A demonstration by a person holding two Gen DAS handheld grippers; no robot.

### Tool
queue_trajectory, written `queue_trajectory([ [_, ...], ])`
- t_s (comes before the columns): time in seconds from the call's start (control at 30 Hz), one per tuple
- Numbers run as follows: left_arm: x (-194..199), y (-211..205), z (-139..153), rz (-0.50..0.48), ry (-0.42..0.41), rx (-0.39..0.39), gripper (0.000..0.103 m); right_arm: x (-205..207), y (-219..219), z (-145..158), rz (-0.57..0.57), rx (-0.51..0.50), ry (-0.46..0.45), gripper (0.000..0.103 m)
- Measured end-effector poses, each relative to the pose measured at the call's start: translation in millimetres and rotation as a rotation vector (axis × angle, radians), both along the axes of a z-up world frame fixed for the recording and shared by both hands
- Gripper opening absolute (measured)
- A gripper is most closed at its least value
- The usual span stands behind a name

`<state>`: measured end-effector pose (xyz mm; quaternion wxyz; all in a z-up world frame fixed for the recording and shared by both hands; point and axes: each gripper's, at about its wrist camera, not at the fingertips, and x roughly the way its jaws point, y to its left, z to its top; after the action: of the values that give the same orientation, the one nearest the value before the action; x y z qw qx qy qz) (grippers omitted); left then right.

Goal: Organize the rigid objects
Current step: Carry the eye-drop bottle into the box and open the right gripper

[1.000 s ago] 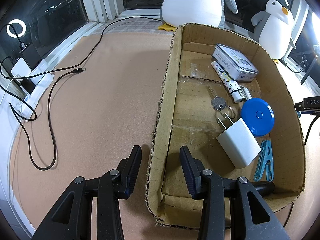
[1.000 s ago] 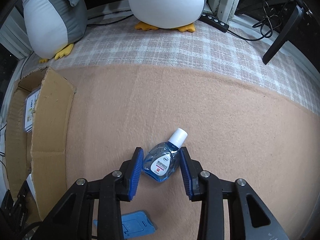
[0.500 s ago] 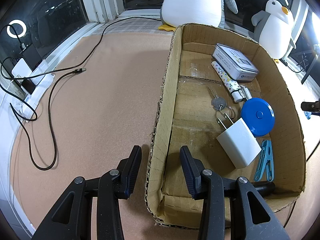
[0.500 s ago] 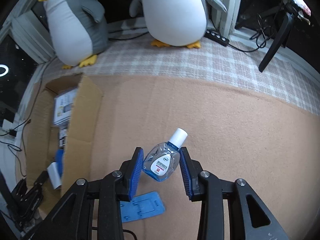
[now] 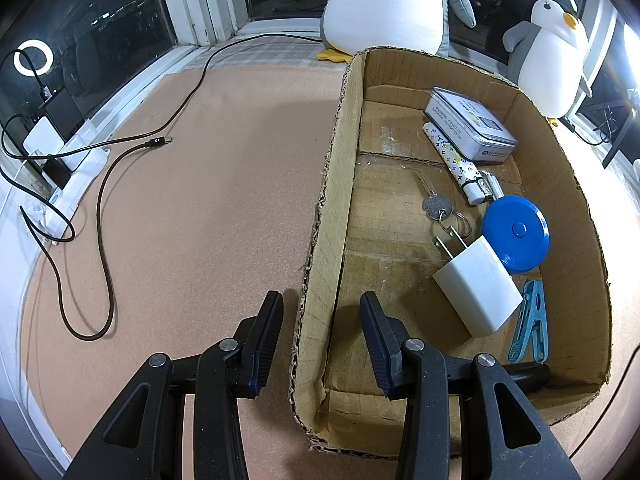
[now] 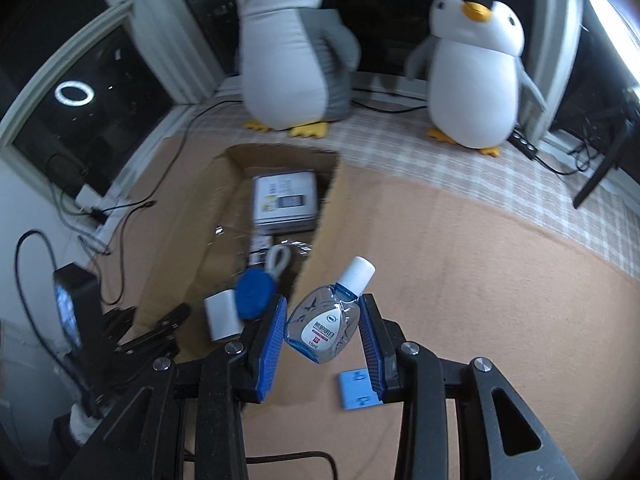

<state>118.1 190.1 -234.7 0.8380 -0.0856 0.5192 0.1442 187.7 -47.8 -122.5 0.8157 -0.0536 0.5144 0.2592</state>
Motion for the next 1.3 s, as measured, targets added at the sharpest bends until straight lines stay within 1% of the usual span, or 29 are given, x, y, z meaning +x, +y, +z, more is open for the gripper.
queue_trajectory([
  [0.17, 0.0, -0.1, 0.0, 0.0, 0.0, 0.0, 0.043, -19.9, 20.3, 0.1, 0.073, 0.026, 0.01, 0.033],
  [0.3, -0.2, 0.3, 0.2, 0.0, 0.0, 0.0, 0.043, -30.4, 36.4, -10.6, 0.12, 0.027, 0.029, 0.033],
  [0.47, -0.3, 0.6, 0.4, 0.001, 0.0, 0.0, 0.043, -38.7, 51.5, -25.3, 0.164, 0.007, 0.044, 0.033],
  [0.63, -0.4, 0.6, 0.3, 0.0, 0.001, 0.0, 0.043, -48.5, 66.8, -38.1, 0.209, -0.032, 0.039, 0.033],
  [0.9, -0.6, 1.0, 0.4, 0.001, 0.0, -0.001, 0.043, -50.4, 75.4, -56.0, 0.23, -0.072, 0.053, 0.033],
  [1.2, -0.5, 1.0, 0.3, 0.001, 0.0, -0.002, 0.043, -51.0, 78.7, -61.0, 0.249, -0.085, 0.045, 0.034],
  [1.3, -0.7, 2.2, 0.7, 0.003, -0.001, -0.003, 0.043, -51.6, 79.2, -59.6, 0.242, -0.086, 0.037, 0.036],
])
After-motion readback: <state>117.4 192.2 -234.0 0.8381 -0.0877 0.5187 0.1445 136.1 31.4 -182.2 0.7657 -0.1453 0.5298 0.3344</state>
